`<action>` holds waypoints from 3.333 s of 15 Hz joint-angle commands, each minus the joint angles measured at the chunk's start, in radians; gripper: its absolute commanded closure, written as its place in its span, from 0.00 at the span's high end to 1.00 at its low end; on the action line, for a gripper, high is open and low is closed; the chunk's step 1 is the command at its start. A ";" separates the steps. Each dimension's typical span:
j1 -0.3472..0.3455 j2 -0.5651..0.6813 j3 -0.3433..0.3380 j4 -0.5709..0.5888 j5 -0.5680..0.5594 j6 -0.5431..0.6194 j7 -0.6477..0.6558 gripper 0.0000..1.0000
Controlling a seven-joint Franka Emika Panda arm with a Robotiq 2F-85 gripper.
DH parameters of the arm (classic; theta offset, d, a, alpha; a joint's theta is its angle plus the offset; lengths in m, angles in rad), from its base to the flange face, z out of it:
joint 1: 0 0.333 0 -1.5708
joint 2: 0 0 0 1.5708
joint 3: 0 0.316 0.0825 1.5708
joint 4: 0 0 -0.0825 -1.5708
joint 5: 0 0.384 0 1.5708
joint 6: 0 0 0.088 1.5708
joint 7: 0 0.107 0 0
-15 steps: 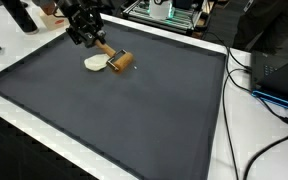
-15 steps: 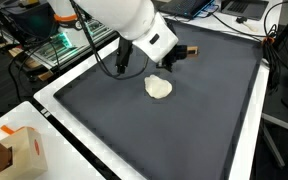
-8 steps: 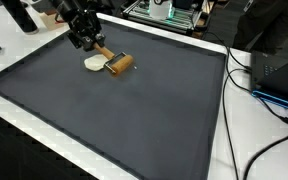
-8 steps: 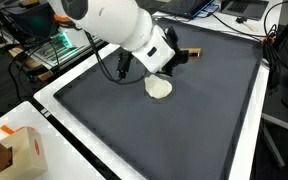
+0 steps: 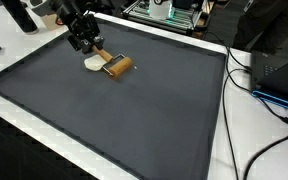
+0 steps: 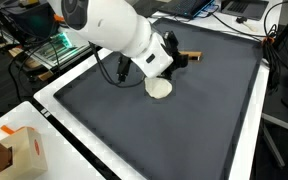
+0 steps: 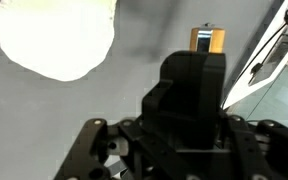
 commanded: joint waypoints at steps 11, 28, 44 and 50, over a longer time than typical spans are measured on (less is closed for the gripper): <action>0.009 -0.025 -0.027 0.003 -0.061 -0.021 0.046 0.25; 0.078 -0.186 -0.025 -0.007 -0.612 0.135 0.357 0.25; 0.203 -0.217 -0.079 -0.012 -1.448 0.157 1.223 0.25; 0.252 -0.209 -0.098 -0.035 -1.680 0.146 1.513 0.25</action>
